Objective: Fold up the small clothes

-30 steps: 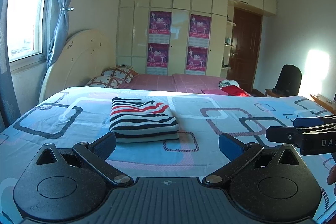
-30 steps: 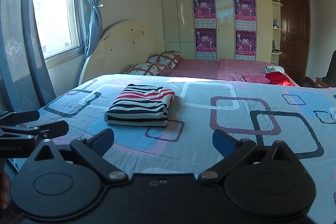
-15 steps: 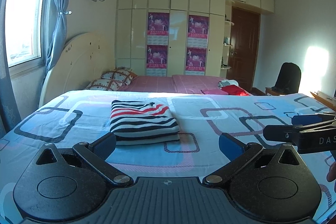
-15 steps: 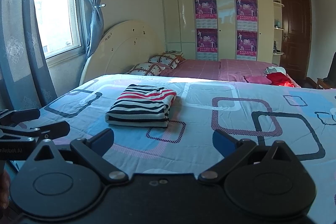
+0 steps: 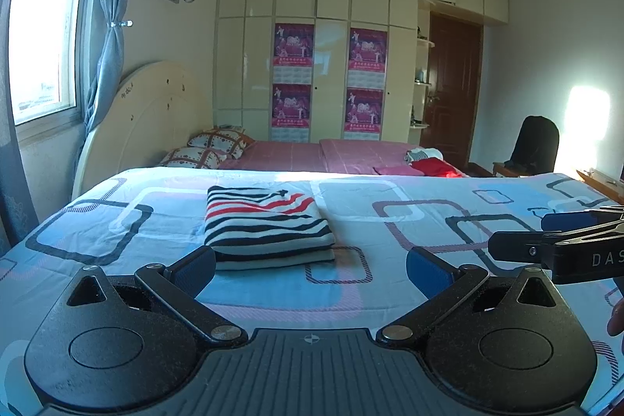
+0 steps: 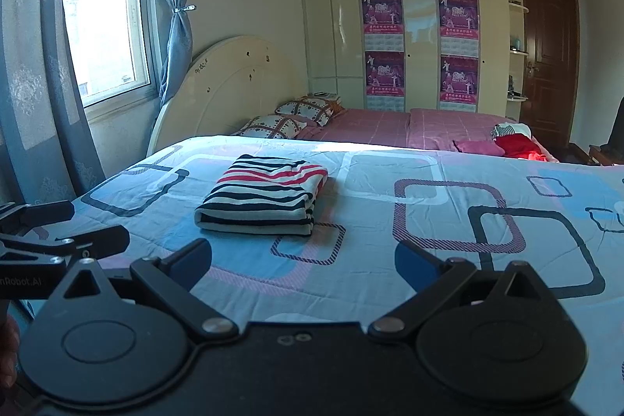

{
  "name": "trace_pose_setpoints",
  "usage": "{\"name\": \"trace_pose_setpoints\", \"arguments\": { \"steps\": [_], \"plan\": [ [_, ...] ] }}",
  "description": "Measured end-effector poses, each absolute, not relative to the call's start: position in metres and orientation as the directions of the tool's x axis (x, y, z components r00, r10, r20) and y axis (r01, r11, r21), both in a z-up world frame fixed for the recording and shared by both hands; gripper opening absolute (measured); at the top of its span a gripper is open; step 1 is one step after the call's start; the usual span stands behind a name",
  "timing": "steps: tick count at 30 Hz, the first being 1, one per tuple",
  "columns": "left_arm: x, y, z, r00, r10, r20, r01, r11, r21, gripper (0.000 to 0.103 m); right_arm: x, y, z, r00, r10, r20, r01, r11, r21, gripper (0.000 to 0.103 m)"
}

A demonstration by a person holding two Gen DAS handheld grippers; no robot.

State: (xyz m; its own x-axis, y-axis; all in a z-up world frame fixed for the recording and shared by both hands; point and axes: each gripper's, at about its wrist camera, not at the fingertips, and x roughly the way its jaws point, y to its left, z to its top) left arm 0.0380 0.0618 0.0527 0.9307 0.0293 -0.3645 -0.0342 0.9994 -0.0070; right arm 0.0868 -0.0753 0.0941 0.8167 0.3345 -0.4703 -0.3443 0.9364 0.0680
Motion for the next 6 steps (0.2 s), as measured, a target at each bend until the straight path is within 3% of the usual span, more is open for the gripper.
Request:
{"name": "trace_pose_setpoints", "arguments": {
  "steps": [6],
  "plan": [
    [0.0369, 0.0624, 0.0514, 0.937, 0.026, -0.349, -0.028, 1.0, -0.001, 0.103, 0.0893, -0.0757, 0.0923, 0.815, 0.336, -0.472, -0.344, 0.936, 0.073, 0.1]
  ]
}}
